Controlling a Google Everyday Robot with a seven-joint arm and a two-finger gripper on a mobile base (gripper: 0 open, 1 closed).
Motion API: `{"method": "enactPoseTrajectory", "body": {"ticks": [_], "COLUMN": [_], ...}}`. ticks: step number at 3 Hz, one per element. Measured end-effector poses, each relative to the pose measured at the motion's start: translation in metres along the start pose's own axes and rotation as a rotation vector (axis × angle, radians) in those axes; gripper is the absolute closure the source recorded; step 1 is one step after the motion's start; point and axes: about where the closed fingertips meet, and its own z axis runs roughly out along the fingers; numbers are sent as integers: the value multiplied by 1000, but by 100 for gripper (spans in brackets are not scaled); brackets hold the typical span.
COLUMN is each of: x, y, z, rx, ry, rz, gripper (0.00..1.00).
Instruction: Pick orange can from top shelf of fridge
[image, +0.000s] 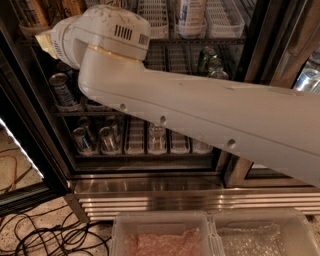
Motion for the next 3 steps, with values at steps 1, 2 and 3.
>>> {"method": "enactPoseTrajectory", "body": {"ticks": [1,2,3], "x": [-5,-7,-9], "y": [-15,-28,-33], "z": [8,10,11], "rx": [50,95,116], "ry": [-16,-26,-36], "rz": [-4,1,1], "gripper": [35,34,34]}}
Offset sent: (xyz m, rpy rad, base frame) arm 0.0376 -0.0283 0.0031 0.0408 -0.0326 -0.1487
